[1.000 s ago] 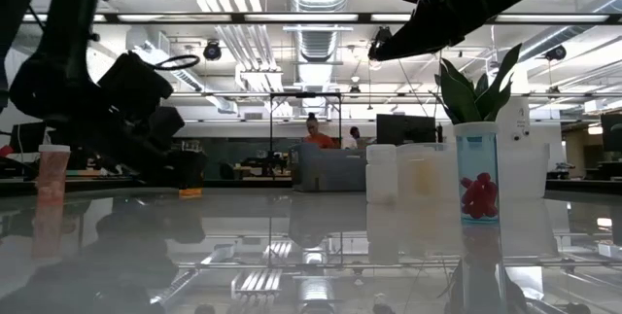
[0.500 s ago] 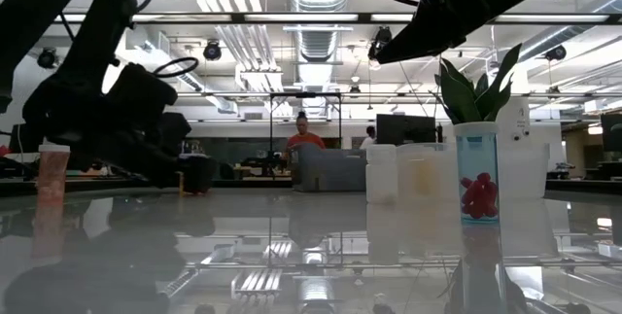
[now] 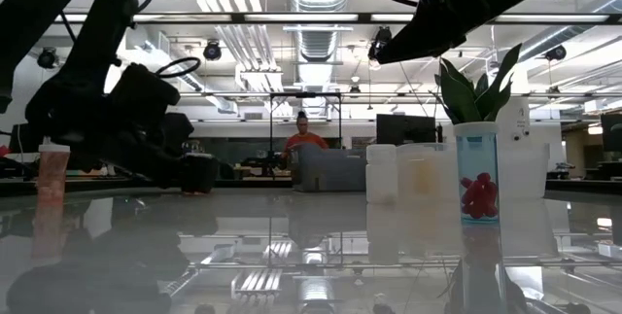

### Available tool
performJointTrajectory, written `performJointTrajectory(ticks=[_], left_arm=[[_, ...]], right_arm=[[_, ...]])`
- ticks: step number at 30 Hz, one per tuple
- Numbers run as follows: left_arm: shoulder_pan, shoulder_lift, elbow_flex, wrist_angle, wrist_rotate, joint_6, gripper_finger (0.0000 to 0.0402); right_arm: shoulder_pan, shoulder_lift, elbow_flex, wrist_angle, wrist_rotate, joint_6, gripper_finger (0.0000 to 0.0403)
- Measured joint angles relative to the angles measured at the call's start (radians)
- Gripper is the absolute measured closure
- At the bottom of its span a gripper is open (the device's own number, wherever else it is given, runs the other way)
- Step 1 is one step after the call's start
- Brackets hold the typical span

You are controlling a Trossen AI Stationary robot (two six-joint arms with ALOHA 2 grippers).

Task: Pick and place medicine bottles into bin by pill shape (circle, oval)
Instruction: Put the big yellow pill bottle into the transparent bin

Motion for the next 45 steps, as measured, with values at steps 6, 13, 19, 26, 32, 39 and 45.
performJointTrajectory(ticks=[6,13,19,26,32,39,45], left_arm=[[-0.050,-0.059,-0.005,-0.010,0.045,0.010,0.0238],[-0.169,-0.198,-0.013,-0.017,0.053,0.062,0.0237],[-0.295,-0.330,0.022,-0.104,0.059,0.105,0.0237],[-0.395,-0.438,0.150,-0.450,0.063,0.118,0.0237],[-0.422,-0.460,0.283,-0.647,0.102,0.177,0.0237],[-0.455,-0.460,0.336,-0.654,0.110,0.249,0.0237],[-0.495,-0.460,0.367,-0.651,0.111,0.317,0.0237]], right_arm=[[0.000,-0.001,0.000,0.001,0.000,0.031,0.0268],[0.000,-0.001,0.014,0.003,0.000,0.053,0.0268],[0.000,0.042,0.083,0.013,-0.024,0.044,0.0251],[0.000,0.155,0.225,-0.040,-0.027,0.010,0.0186],[0.000,0.252,0.396,-0.159,-0.027,-0.001,0.0135],[-0.005,0.362,0.561,-0.265,-0.020,-0.003,0.0112],[-0.034,0.426,0.620,-0.266,-0.018,-0.003,0.0121]])
